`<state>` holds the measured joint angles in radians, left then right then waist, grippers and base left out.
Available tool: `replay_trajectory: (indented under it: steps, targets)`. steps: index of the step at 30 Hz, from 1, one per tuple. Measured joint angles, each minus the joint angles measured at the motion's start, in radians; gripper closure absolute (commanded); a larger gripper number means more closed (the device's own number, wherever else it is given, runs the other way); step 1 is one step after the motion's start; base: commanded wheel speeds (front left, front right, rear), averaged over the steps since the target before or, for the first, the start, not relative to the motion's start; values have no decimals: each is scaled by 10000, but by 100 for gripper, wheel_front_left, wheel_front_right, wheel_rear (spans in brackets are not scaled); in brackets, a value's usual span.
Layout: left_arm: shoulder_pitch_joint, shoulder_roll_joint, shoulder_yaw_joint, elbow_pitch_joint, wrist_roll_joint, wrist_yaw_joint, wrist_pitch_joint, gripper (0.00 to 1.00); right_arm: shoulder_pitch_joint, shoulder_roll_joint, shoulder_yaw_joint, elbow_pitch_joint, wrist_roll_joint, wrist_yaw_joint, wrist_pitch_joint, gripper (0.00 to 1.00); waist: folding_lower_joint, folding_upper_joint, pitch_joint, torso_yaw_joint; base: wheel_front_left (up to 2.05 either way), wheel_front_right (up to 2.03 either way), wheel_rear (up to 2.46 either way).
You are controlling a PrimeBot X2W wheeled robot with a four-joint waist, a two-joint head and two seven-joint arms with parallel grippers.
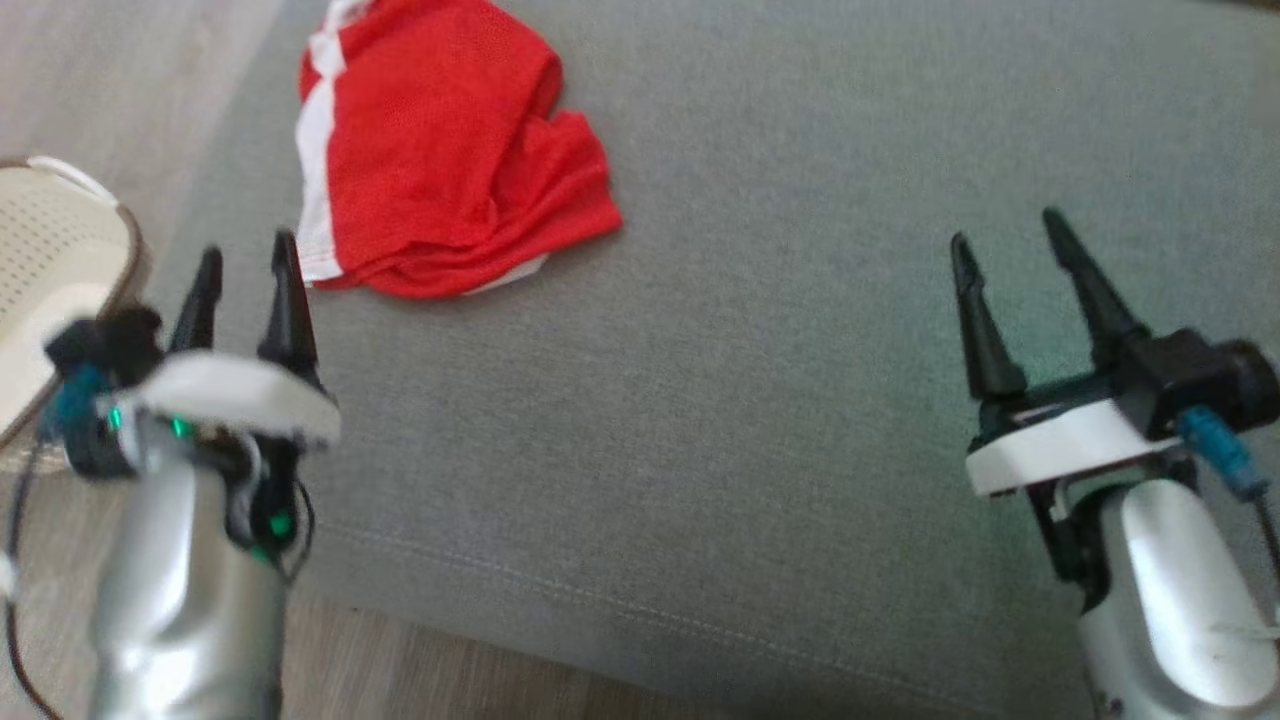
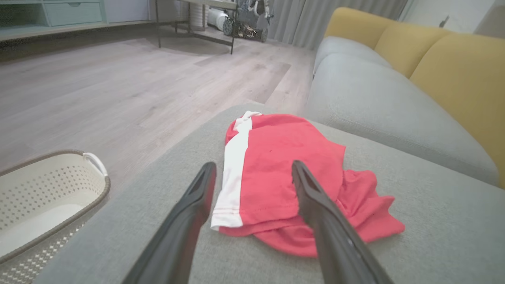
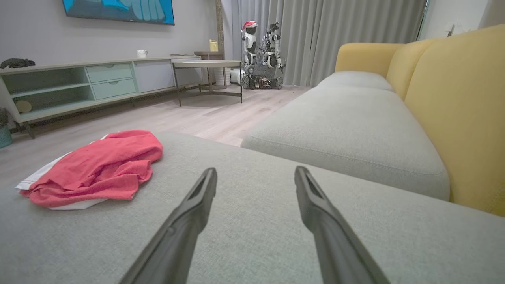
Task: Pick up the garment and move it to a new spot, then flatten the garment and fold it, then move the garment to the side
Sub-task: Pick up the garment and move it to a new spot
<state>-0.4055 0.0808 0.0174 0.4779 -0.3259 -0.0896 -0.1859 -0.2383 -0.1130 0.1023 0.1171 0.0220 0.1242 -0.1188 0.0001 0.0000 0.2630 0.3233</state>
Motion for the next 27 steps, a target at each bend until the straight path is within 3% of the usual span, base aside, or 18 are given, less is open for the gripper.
replay_trajectory:
  steps: [11,23,24,25,27]
  targets:
    - [-3238,734,-330,3559,-295,-261,1521,0,-412,-165,-50,-1430,-245,0,631,0,1,0,1292,-703,0,0,0]
    - [-4490,1012,-596,5841,-276,-307,1521,0,-410,-140,-128,-1691,-322,0,679,0,-1,0,1690,-1307,0,0,0]
    - [-4530,1012,-616,6011,-276,-307,1524,53,-410,-140,-142,-1693,-322,0,679,0,-1,0,1703,-1324,0,0,0]
    - [-4568,1012,-650,6167,-278,-320,1536,100,-409,-140,-151,-1693,-322,0,677,0,-1,0,1706,-1335,0,0,0]
    - [-4620,1005,-692,6364,-288,-345,1478,100,-409,-128,-151,-1670,-322,0,671,0,-1,0,1648,-1350,0,0,0]
